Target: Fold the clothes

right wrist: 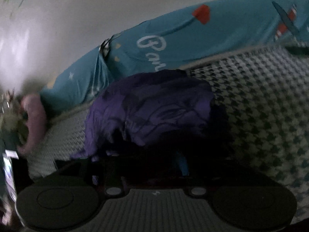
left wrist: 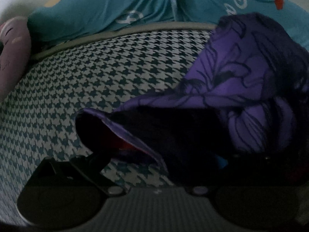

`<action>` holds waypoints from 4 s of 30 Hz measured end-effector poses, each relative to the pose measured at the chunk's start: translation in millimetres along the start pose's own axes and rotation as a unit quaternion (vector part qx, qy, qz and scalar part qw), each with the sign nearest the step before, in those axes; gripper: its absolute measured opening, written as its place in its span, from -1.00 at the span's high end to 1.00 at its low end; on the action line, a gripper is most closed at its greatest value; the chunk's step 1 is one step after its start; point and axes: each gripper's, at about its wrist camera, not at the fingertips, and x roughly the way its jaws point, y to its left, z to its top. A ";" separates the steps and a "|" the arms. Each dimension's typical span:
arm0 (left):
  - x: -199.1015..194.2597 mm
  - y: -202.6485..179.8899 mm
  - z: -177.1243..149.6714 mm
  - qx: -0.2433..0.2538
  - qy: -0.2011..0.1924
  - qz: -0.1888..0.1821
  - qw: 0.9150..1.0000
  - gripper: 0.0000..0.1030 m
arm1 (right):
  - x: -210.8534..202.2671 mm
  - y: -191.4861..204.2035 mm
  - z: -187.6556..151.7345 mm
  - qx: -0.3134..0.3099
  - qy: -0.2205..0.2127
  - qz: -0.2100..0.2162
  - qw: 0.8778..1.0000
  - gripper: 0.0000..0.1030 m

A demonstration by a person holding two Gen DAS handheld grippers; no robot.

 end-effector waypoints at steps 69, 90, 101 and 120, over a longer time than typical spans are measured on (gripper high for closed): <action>-64.9 80.1 19.0 -0.111 -0.139 -0.047 0.983 -0.99 | -11.1 74.3 -0.8 -0.130 -0.108 0.055 0.984 0.18; -80.6 -37.9 8.5 0.097 -0.198 -0.106 0.970 -0.99 | 37.7 -3.0 26.1 0.088 -0.033 0.078 0.993 0.78; -64.0 -66.2 29.4 0.124 -0.226 -0.126 0.958 -1.00 | 21.4 27.2 55.0 0.039 -0.106 0.214 0.970 0.86; -5.3 10.6 83.9 -0.092 -0.164 0.069 0.980 -0.89 | 32.1 16.9 58.0 0.012 -0.097 0.093 0.991 0.45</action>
